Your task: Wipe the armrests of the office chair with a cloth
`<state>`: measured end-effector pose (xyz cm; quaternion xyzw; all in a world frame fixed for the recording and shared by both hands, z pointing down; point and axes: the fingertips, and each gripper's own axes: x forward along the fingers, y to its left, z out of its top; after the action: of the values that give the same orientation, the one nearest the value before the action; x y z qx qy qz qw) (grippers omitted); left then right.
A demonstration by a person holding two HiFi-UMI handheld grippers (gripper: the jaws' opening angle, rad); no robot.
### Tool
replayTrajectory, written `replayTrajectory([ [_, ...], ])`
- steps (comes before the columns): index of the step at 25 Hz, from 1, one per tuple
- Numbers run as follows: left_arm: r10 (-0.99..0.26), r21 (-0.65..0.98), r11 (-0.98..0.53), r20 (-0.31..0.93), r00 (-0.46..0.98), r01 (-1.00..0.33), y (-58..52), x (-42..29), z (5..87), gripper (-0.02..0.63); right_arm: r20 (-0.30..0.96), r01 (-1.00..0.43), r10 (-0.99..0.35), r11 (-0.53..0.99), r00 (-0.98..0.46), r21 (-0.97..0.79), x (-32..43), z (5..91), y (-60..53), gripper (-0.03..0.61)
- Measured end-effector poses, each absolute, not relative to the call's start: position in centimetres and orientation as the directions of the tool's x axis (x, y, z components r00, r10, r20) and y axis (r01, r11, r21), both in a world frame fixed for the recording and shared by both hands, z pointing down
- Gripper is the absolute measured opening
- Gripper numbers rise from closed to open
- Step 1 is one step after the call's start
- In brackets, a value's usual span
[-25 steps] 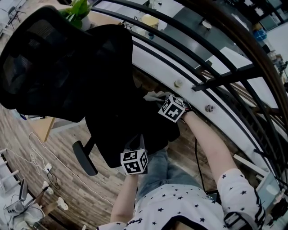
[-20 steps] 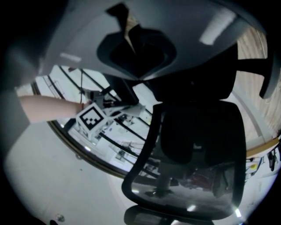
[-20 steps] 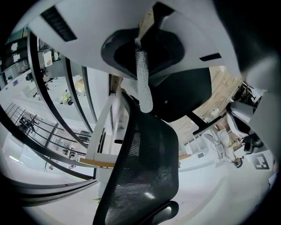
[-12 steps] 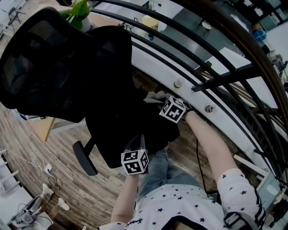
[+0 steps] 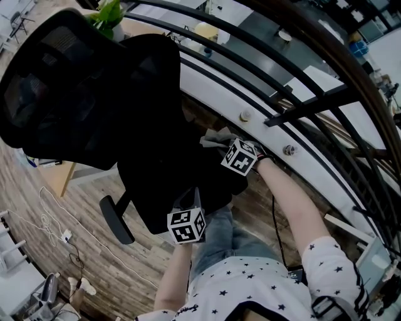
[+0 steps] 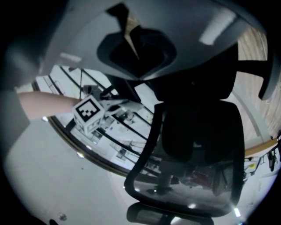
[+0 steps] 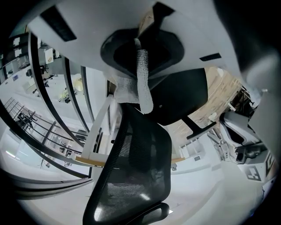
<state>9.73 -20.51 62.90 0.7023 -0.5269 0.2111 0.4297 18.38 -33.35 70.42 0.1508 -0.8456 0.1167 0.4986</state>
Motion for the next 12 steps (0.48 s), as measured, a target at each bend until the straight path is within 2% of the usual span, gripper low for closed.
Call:
replayTrajectory([
  [12, -0.564, 0.382, -0.09, 0.742, 0.363, -0.92, -18.9, 10.2, 62.6, 0.008, 0.882, -0.374, -0.137, 0.926, -0.451, -0.048, 19.3, 70.5, -31.0, 0.026],
])
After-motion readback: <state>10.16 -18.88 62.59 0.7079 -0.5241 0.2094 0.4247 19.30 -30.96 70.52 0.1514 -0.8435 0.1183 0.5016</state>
